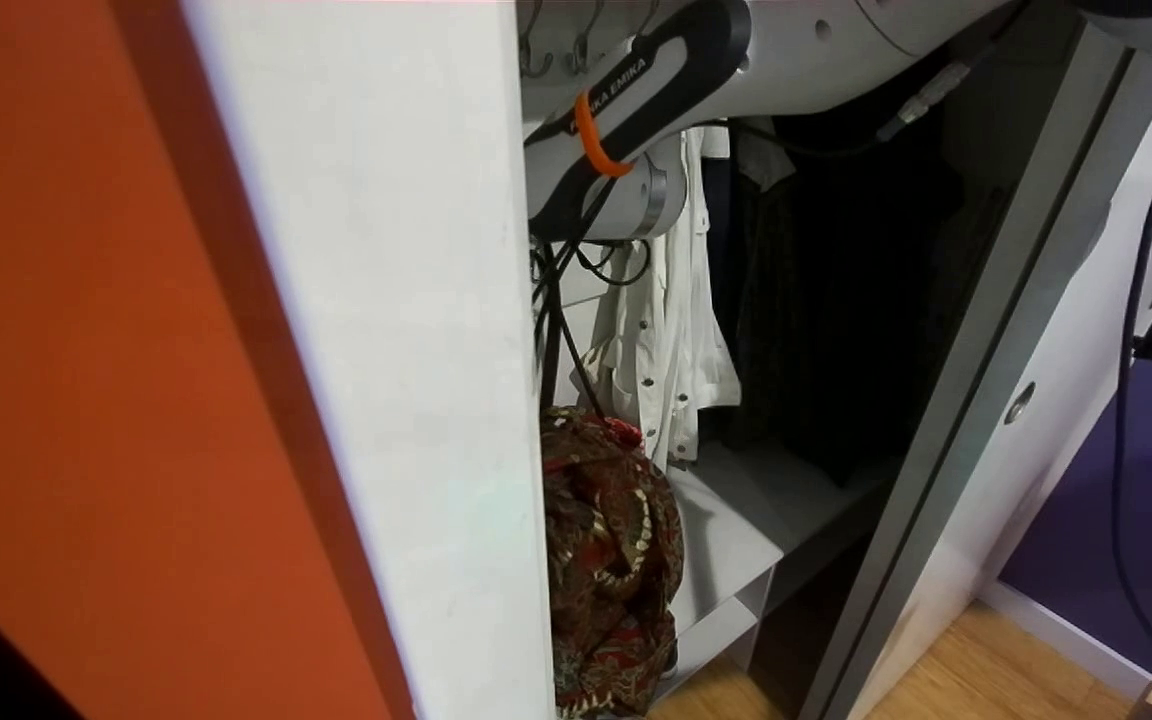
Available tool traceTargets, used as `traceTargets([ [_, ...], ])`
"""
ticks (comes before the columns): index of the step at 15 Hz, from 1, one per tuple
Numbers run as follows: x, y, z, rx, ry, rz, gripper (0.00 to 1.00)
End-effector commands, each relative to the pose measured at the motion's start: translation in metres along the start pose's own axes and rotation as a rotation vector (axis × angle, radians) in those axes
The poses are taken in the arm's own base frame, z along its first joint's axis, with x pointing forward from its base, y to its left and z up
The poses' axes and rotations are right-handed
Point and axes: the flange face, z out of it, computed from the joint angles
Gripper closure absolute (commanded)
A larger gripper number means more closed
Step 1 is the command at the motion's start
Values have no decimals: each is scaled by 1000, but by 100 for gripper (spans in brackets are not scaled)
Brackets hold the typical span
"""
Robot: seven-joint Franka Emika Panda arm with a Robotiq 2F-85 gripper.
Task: Move the sling bag from the top hook to the bottom hook
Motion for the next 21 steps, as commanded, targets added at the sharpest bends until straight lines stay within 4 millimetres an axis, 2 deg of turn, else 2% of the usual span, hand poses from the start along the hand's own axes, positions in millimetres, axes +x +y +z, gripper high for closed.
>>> traceTargets([
  [1,19,3,-11,-106,-86,47,32],
  [6,22,-14,-9,-191,-217,123,32],
  [11,25,-44,-23,-217,-245,128,32],
  [14,27,-53,-37,-269,-232,97,32],
  [17,33,-56,-52,-341,-211,64,32],
  [21,19,-48,-62,-411,-281,53,32],
])
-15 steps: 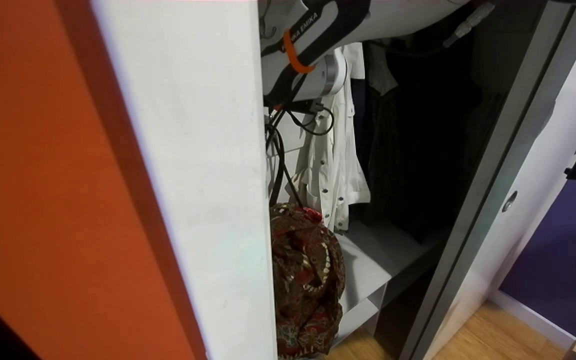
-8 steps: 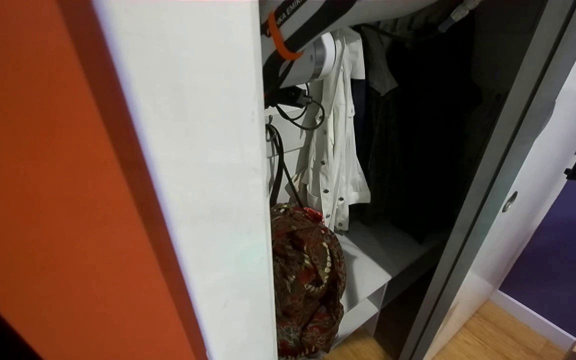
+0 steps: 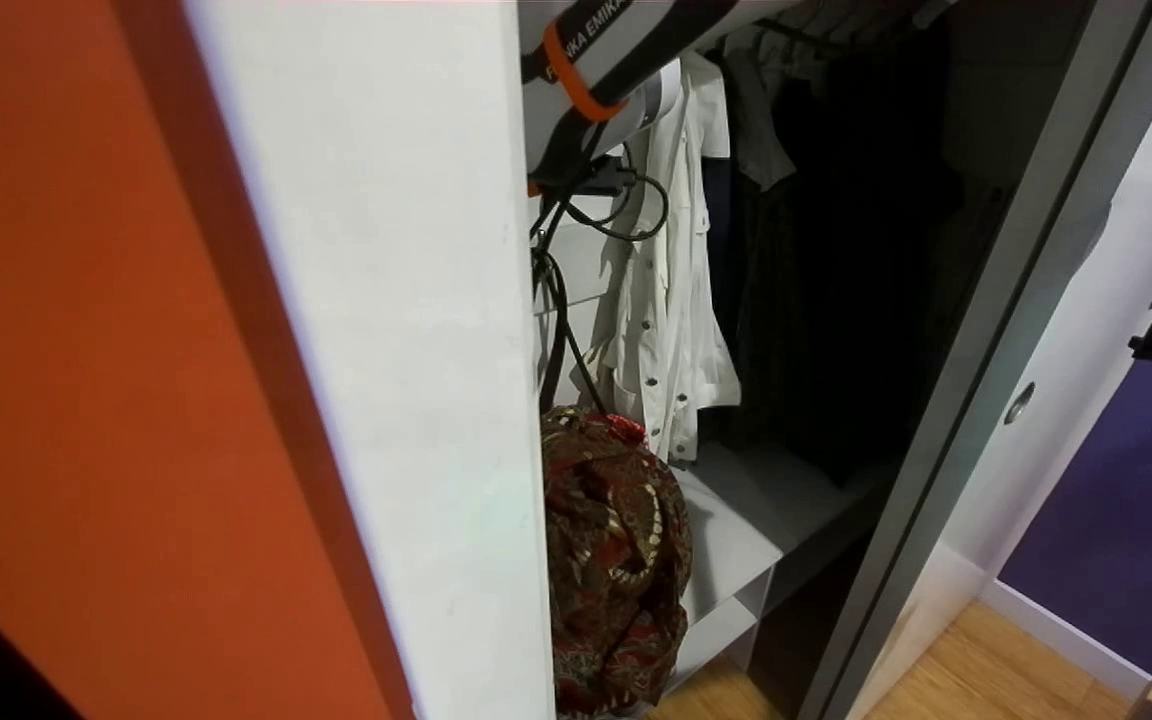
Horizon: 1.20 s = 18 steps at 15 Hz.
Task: Move the sling bag from the top hook to the bottom hook
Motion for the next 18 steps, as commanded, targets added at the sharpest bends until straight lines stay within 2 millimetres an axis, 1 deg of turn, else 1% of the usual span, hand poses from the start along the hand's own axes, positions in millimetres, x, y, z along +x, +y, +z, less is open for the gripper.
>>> traceTargets([
  [1,-13,12,-21,-62,-61,-5,32],
  [2,-15,14,-19,-63,-49,-13,32],
  [3,-8,9,-2,-47,-46,-14,57],
  [7,-13,12,-6,-53,-51,-21,57],
  [8,-13,12,-6,-53,-51,-21,32],
  [11,-20,11,-28,-38,-134,-54,32],
  [13,-30,10,-38,-54,-199,-90,32],
  [18,-48,29,-51,-137,-283,-214,32],
])
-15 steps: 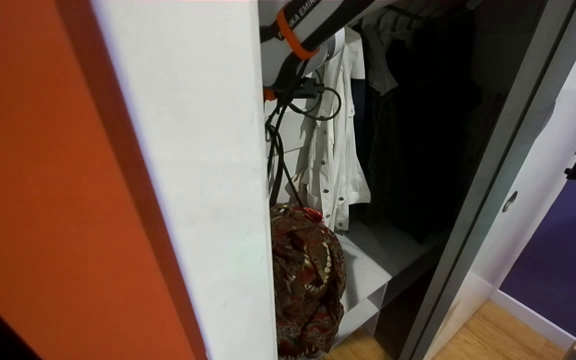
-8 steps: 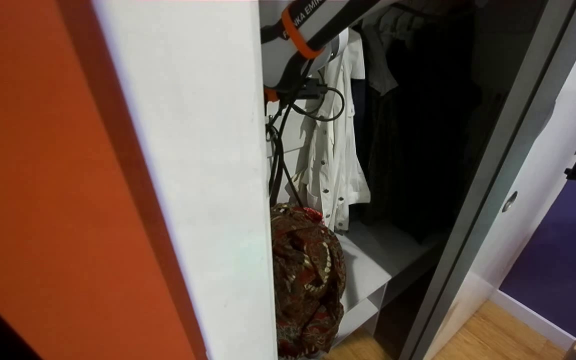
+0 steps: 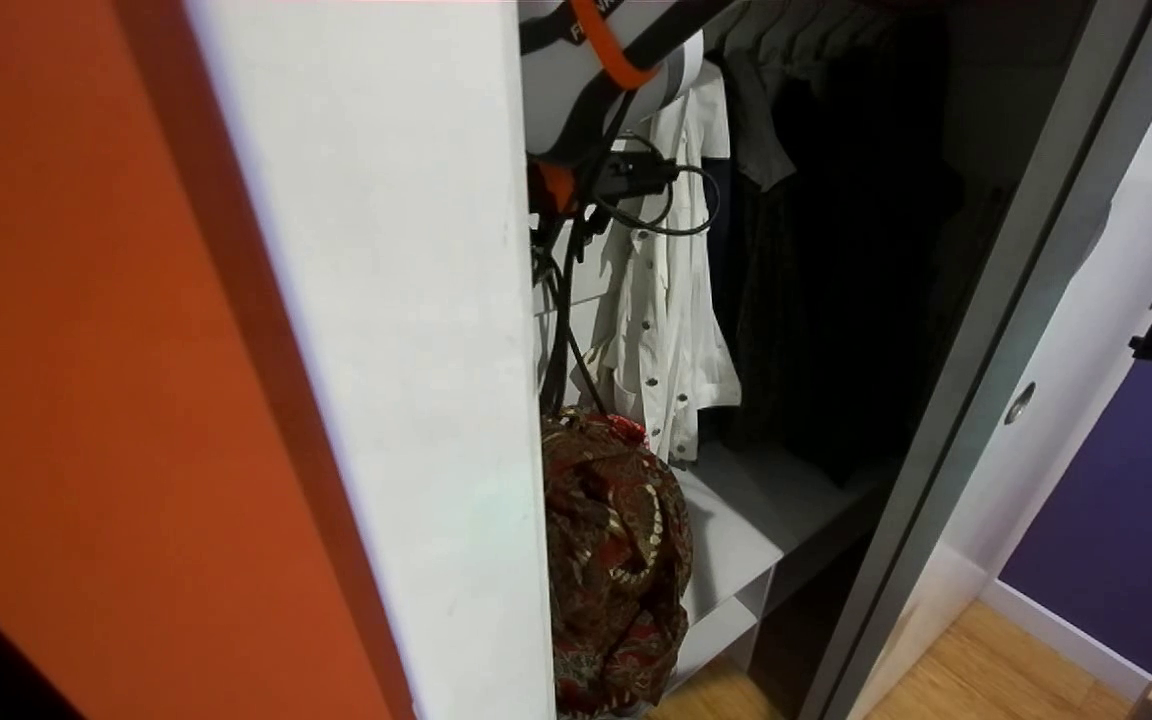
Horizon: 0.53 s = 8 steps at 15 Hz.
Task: Move the sling bag from the top hook to the bottom hook
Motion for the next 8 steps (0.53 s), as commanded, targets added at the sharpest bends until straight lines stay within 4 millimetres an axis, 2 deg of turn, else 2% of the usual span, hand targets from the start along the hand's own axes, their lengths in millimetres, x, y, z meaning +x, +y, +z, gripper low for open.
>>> traceTargets([
  [1,-16,20,-33,-42,-15,-105,32],
  [8,-35,41,-38,-69,49,-289,32],
])
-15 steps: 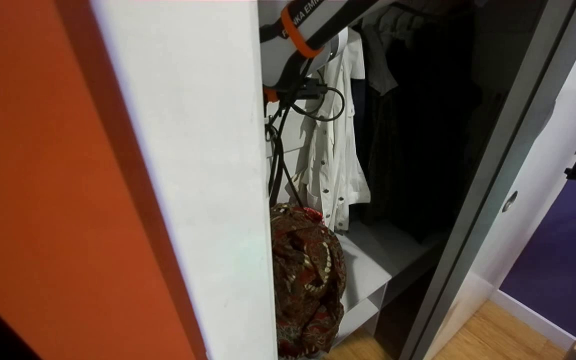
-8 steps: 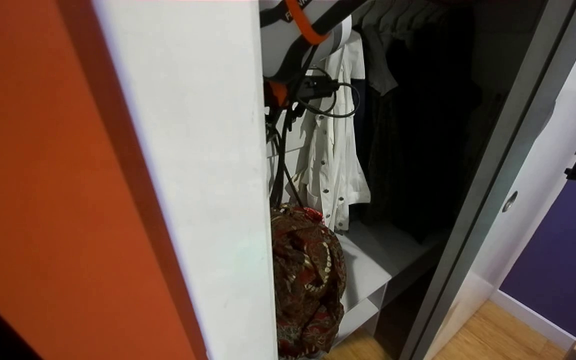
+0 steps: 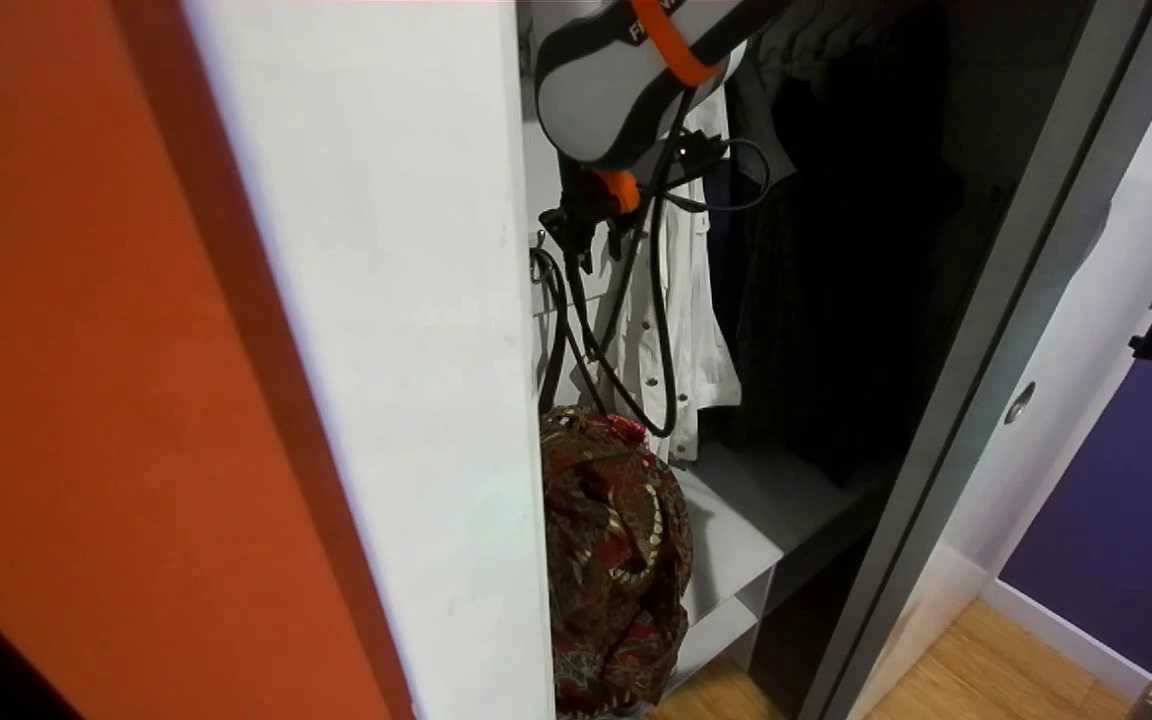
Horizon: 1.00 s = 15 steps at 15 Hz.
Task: Move the sling bag from the top hook to the bottom hook
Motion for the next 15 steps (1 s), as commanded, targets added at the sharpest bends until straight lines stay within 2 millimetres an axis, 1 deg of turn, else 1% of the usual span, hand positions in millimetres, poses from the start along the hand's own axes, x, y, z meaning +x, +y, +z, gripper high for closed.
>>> traceTargets([
  [1,-15,15,-26,5,56,-53,32],
  [3,-17,20,-33,15,69,-37,32],
  [9,-26,34,-65,33,84,36,32],
  [15,-38,35,-80,26,158,16,32],
])
